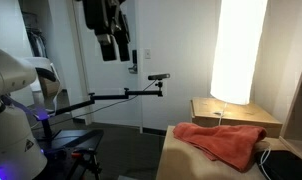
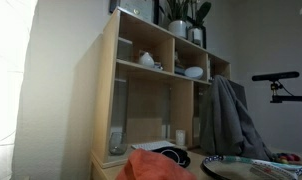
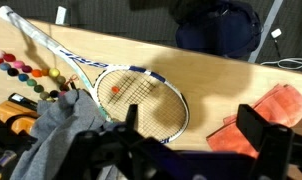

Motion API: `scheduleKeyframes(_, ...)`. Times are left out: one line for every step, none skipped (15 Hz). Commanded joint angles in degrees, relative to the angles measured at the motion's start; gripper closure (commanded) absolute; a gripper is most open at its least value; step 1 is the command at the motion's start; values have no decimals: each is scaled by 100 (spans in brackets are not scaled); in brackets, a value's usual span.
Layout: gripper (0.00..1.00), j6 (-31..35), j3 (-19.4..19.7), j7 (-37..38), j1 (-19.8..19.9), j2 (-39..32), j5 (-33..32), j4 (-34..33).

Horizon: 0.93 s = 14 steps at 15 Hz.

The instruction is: Unfold the orange towel

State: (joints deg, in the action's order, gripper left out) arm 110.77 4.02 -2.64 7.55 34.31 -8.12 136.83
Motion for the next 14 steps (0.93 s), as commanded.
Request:
scheduleKeyframes(0, -438, -439, 212, -216, -648, -253, -591)
scheduleKeyframes(0, -507, -548, 259, -261, -821, -324, -723)
scheduleKeyframes(0, -616, -635, 249, -332, -971, -371, -874)
scheduleKeyframes(0, -690, -721, 288, -368, -1130, -472, -1021)
scheduleKeyframes(0, -802, -779, 273, -430, -1268, -527, -1169)
scheduleKeyframes(0, -894, -836, 313, -471, -1399, -608, -1305)
scheduleKeyframes(0, -1004, -861, 246, -528, -1547, -672, -1461)
scheduleKeyframes(0, -1074, -891, 270, -566, -1664, -750, -1582)
scheduleKeyframes(0, -1102, -885, 95, -646, -1774, -802, -1689)
scheduleKeyframes(0, -1044, -884, -18, -727, -1851, -823, -1753)
scheduleKeyframes(0, -986, -877, -90, -793, -1927, -814, -1812)
scheduleKeyframes(0, -869, -866, -271, -874, -1977, -807, -1831)
scheduleKeyframes(0, -774, -856, -448, -947, -2011, -776, -1844)
scheduleKeyframes(0, -618, -841, -657, -1021, -2030, -742, -1821)
